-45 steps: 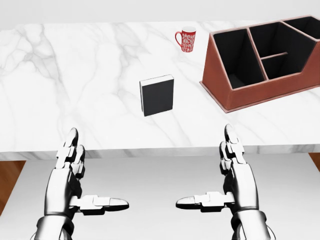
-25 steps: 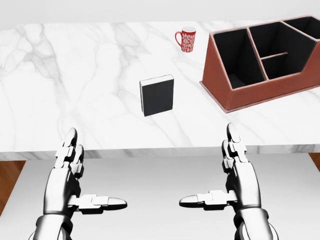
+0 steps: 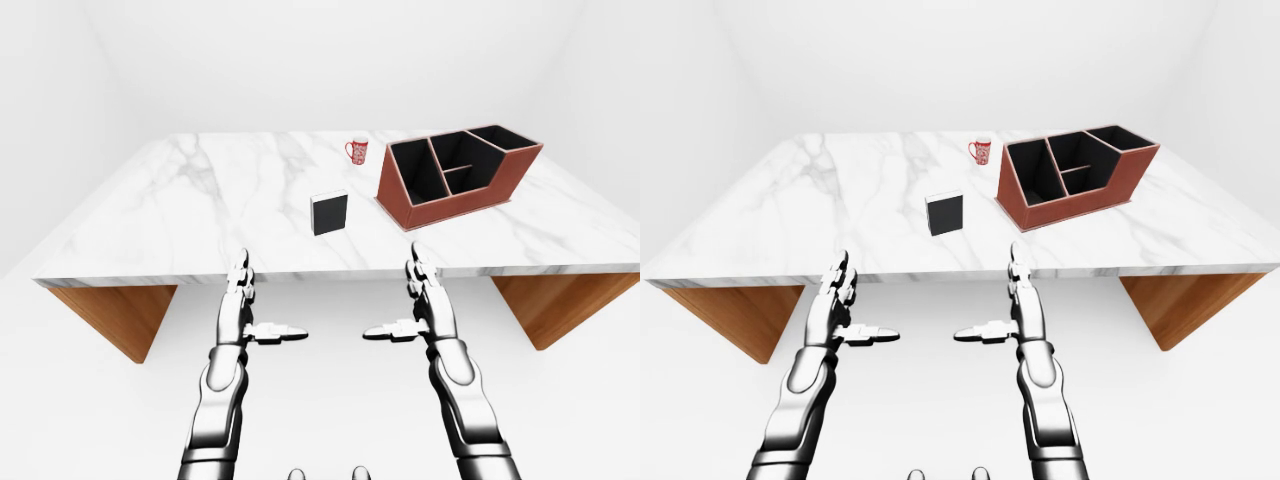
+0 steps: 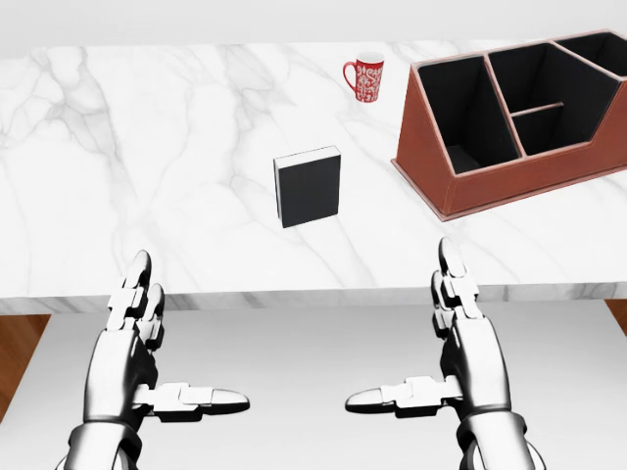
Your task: Pick up the book and place it in the left compartment of the caddy.
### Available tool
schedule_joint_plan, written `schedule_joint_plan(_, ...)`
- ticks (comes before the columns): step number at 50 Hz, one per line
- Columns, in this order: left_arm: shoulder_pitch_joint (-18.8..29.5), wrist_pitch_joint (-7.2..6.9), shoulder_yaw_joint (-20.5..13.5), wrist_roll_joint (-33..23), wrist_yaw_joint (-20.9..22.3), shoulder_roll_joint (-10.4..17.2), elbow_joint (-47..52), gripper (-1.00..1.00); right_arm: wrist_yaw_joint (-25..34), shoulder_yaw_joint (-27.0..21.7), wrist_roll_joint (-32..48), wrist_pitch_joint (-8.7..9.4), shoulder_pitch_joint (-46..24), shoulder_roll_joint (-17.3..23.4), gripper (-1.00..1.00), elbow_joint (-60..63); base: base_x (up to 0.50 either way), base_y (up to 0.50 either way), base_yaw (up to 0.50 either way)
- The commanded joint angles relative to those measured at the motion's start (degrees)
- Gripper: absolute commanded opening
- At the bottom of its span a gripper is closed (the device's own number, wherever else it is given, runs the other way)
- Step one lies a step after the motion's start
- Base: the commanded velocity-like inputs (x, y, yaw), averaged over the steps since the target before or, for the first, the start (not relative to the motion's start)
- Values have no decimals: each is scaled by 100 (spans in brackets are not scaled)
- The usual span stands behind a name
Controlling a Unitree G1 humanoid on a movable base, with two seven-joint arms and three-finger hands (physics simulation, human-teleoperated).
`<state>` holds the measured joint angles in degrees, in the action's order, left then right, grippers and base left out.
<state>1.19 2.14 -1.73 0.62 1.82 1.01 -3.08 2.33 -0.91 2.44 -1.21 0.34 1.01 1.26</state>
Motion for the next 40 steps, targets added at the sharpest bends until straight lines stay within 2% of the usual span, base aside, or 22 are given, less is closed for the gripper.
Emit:
schedule_joint_plan(1, -145, -253, 51, -28, -2, -26, 414, 100, 13, 68, 90, 225, 88, -23, 100, 337, 0, 0, 0)
schedule_joint_plan(5, -190, -326, 63, -41, -5, -34, 539, 100, 44, 69, 78, 225, 95, -25, 100, 348, 0, 0, 0)
schedule_joint_plan(8, -133, -242, 42, -34, 4, -26, 400, 100, 44, 63, 78, 221, 83, -24, 100, 328, 0, 0, 0)
schedule_joint_plan(11, -116, -232, 40, -36, 7, -24, 377, 100, 50, 40, 66, 167, 52, -15, 100, 249, 0, 0, 0)
schedule_joint_plan(15, -25, -99, 8, -23, 15, -11, 156, 100, 65, 12, 50, 81, -2, -2, 100, 108, 0, 0, 0)
schedule_joint_plan(16, 22, -37, -7, -22, 12, -4, 49, 100, 54, 22, 62, 119, 13, -10, 100, 155, 0, 0, 0)
schedule_joint_plan(20, 27, -15, -4, -22, 11, -1, 29, 100, 62, 31, 69, 104, 15, -9, 100, 143, 0, 0, 0)
schedule_joint_plan(25, 97, 110, -24, -14, 13, 9, -163, 100, 51, 50, 94, 153, 36, -19, 100, 205, 0, 0, 0)
schedule_joint_plan(28, 25, 23, 0, -26, 8, 2, -6, 100, 49, 58, 104, 181, 38, -20, 100, 234, 0, 0, 0)
schedule_joint_plan(32, 46, 99, -12, -23, 14, 6, -99, 100, 67, 2, 76, -17, -57, 10, 100, -65, 0, 0, 0)
schedule_joint_plan(35, 39, 99, -7, -30, 10, 5, -92, 100, 73, -17, 78, -113, -89, 24, 100, -194, 0, 0, 0)
schedule_joint_plan(36, -30, 0, 12, -28, 11, -5, 80, 100, 79, -18, 80, -130, -98, 26, 100, -220, 0, 0, 0)
schedule_joint_plan(37, -54, -36, 19, -36, 6, -7, 139, 100, 74, -19, 88, -134, -102, 26, 100, -229, 0, 0, 0)
schedule_joint_plan(40, -64, -44, 18, -32, 13, -9, 153, 100, 73, -22, 97, -133, -112, 26, 100, -253, 0, 0, 0)
